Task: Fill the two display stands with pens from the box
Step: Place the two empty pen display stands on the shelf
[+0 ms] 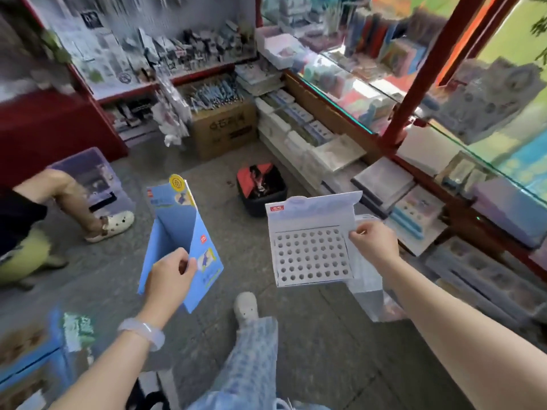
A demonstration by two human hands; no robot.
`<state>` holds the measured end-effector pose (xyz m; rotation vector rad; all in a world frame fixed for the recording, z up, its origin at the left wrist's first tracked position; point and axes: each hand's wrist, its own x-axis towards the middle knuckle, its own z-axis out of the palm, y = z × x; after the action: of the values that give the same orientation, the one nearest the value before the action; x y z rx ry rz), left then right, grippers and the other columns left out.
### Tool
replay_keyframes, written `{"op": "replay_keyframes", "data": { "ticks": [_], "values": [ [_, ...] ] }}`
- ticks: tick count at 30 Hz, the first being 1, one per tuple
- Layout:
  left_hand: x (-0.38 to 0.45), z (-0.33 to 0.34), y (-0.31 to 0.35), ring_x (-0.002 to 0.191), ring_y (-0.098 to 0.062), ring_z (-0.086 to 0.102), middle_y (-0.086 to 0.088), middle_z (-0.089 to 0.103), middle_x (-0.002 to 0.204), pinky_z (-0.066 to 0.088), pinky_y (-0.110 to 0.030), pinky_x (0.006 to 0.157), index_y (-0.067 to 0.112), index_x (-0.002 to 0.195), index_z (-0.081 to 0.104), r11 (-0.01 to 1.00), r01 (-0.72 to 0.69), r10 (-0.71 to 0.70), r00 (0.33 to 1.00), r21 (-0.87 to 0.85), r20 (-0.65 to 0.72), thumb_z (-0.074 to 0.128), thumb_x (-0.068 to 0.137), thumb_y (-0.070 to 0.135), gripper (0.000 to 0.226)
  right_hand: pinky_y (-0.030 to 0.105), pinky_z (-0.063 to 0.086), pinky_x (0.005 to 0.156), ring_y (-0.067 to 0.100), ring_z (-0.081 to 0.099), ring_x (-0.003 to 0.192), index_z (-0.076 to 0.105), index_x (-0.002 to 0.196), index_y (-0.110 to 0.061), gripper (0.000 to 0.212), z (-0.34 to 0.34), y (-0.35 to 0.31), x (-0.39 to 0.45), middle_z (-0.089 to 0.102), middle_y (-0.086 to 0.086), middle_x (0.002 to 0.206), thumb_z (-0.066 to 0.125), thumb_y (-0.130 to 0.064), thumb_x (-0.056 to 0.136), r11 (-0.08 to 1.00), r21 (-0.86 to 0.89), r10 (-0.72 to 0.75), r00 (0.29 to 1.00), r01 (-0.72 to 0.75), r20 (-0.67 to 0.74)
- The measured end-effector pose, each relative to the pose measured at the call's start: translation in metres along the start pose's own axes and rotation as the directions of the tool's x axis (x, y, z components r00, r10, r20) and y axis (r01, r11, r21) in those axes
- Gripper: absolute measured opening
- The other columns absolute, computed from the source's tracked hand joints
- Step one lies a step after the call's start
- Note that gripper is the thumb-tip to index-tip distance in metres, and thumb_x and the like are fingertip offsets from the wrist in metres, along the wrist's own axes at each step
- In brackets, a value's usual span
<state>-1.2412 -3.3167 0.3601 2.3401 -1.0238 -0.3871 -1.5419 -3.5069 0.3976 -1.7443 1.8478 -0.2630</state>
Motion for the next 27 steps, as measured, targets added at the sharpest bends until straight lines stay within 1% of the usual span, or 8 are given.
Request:
{"op": "replay_keyframes", "data": {
  "ticks": [2, 5, 9, 13, 17, 21, 25, 27],
  "values": [
    [0.052, 0.006, 0.000, 0.059, -0.028, 0.044, -0.013, 0.055, 0.060, 0.029, -0.033, 0.052, 0.002, 0.066, 0.047, 1.000, 0.012, -0.012, 1.000, 0.020, -0.018, 0.058, 0.087, 0.012, 0.026, 0.025, 0.026, 0.046, 0.015, 0.040, 0.047, 0.049, 0.053, -0.010, 0.029, 0.012, -0.032, 0.050, 0.053, 0.005, 0.054, 0.055, -0.012, 0.082, 1.000, 0.002, -0.018, 1.000, 0.018, 0.013],
    [0.139, 0.010, 0.002, 0.060, -0.032, 0.048, -0.013, 0.056, 0.060, 0.034, -0.035, 0.055, 0.002, 0.065, 0.047, 0.999, 0.043, -0.043, 0.999, 0.026, -0.014, 0.058, 0.087, 0.012, 0.026, 0.025, 0.028, 0.044, 0.014, 0.047, 0.051, 0.055, 0.061, -0.010, 0.023, 0.026, -0.084, 0.121, 0.057, 0.001, 0.060, 0.053, -0.012, 0.084, 1.000, 0.009, -0.009, 0.999, 0.009, 0.040],
    [0.265, -0.003, 0.021, 0.061, -0.033, 0.047, -0.010, 0.052, 0.058, 0.037, -0.038, 0.057, 0.009, 0.062, 0.042, 0.998, -0.004, 0.004, 1.000, 0.063, -0.003, 0.057, 0.087, 0.013, 0.030, 0.027, 0.030, 0.047, 0.018, 0.048, 0.055, 0.064, 0.071, 0.001, 0.020, 0.038, -0.151, 0.213, 0.066, 0.014, 0.072, 0.052, -0.013, 0.082, 1.000, 0.010, 0.014, 0.999, -0.014, 0.029],
    [0.378, -0.019, 0.050, 0.065, -0.032, 0.048, -0.011, 0.055, 0.062, 0.036, -0.037, 0.058, 0.005, 0.066, 0.046, 0.995, -0.055, 0.061, 0.996, 0.087, -0.065, 0.056, 0.088, 0.015, 0.026, 0.028, 0.031, 0.049, 0.018, 0.047, 0.057, 0.060, 0.066, -0.005, 0.021, 0.043, -0.212, 0.291, 0.060, 0.011, 0.067, 0.054, -0.014, 0.084, 1.000, 0.009, 0.024, 0.999, -0.025, 0.040],
    [0.486, -0.020, 0.068, 0.062, -0.030, 0.048, -0.008, 0.052, 0.059, 0.034, -0.036, 0.058, 0.004, 0.066, 0.048, 0.992, -0.108, 0.113, 0.990, 0.062, -0.087, 0.056, 0.087, 0.012, 0.024, 0.026, 0.033, 0.048, 0.015, 0.050, 0.056, 0.064, 0.070, -0.007, 0.020, 0.057, -0.275, 0.375, 0.062, 0.005, 0.067, 0.054, -0.016, 0.086, 0.999, 0.018, 0.041, 0.997, -0.042, 0.070],
    [0.591, -0.017, 0.078, 0.062, -0.028, 0.047, -0.005, 0.050, 0.058, 0.034, -0.037, 0.059, 0.003, 0.067, 0.050, 0.994, -0.091, 0.096, 0.992, 0.066, -0.083, 0.056, 0.088, 0.012, 0.023, 0.026, 0.032, 0.048, 0.016, 0.047, 0.055, 0.065, 0.072, 0.001, 0.023, 0.083, -0.346, 0.471, 0.064, 0.014, 0.072, 0.054, -0.013, 0.086, 0.999, 0.044, -0.003, 0.998, 0.001, 0.056],
    [0.684, -0.024, 0.077, 0.056, -0.023, 0.042, -0.001, 0.045, 0.053, 0.031, -0.035, 0.055, 0.011, 0.060, 0.042, 0.995, -0.050, 0.055, 0.996, 0.083, -0.064, 0.057, 0.087, 0.011, 0.031, 0.025, 0.029, 0.046, 0.013, 0.045, 0.053, 0.057, 0.067, -0.006, 0.024, 0.099, -0.423, 0.556, 0.054, 0.004, 0.062, 0.053, -0.013, 0.089, 0.998, 0.042, 0.039, 0.997, -0.042, 0.067],
    [0.723, -0.033, 0.073, 0.054, -0.020, 0.040, 0.002, 0.042, 0.051, 0.027, -0.035, 0.053, 0.016, 0.057, 0.037, 0.995, -0.022, 0.028, 0.998, 0.098, -0.064, 0.058, 0.087, 0.011, 0.036, 0.025, 0.027, 0.045, 0.013, 0.044, 0.052, 0.056, 0.065, -0.007, 0.025, 0.105, -0.460, 0.591, 0.052, 0.004, 0.061, 0.052, -0.013, 0.089, 0.998, 0.035, 0.042, 0.997, -0.044, 0.067]
  ]
}}
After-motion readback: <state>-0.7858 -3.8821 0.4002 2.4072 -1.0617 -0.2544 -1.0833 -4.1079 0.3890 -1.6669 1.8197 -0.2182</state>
